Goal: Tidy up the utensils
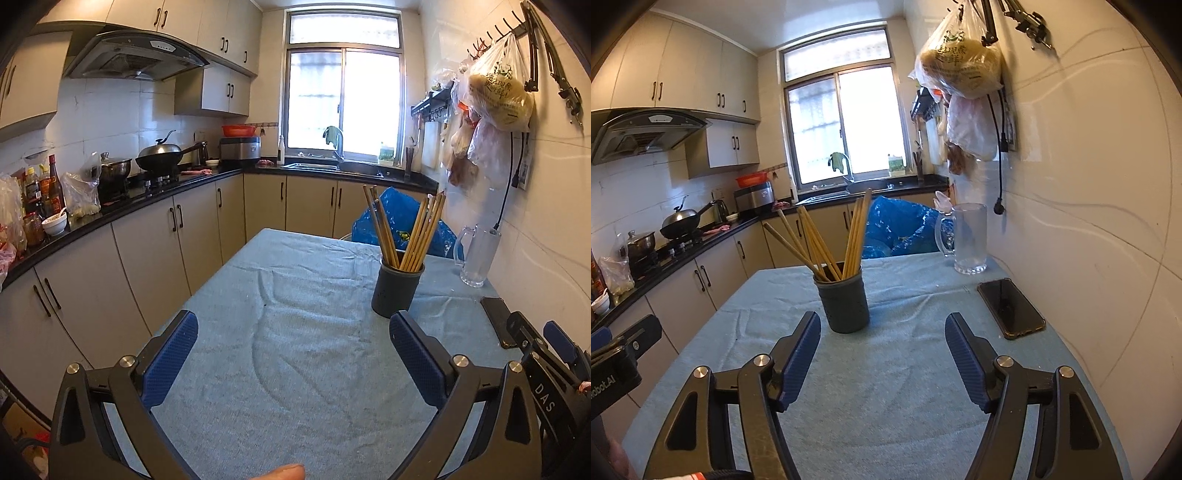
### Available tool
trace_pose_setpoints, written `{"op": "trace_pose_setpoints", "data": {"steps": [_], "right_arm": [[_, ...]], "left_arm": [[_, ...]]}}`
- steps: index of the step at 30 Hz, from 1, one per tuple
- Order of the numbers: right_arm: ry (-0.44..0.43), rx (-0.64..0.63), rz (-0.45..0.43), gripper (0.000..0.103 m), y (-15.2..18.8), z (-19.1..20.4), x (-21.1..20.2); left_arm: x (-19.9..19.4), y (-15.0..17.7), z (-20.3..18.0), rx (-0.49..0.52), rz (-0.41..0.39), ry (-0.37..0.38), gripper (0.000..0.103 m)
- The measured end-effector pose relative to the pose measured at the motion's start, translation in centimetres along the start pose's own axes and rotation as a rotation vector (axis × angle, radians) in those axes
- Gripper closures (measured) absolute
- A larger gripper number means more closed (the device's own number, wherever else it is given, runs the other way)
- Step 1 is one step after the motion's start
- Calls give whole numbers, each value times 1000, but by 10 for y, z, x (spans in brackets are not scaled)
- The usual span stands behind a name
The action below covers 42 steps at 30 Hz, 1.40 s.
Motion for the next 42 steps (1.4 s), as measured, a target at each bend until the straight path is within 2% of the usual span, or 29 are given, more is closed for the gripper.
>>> {"op": "trace_pose_setpoints", "data": {"steps": [14, 23, 42], "right_arm": [[25, -73, -13, 28, 6, 16, -1], [28, -85, 1, 28, 13, 18, 3], [32, -125, 26, 27, 22, 26, 17]], "left_arm": [[3, 3, 3, -6, -5, -21, 0], [8, 5, 12, -44, -21, -40, 0], [26, 19, 17, -15, 40, -68, 0]]}}
Point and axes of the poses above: each gripper's, at about its wrist camera, not at the fingertips, and x roughly the way its jaws point, z to its left, y to its underside, the point moved 9 cm from there along x, roughly the way its jaws point, and after that the axes turned 4 degrees about -y, right-handed, at the moved point
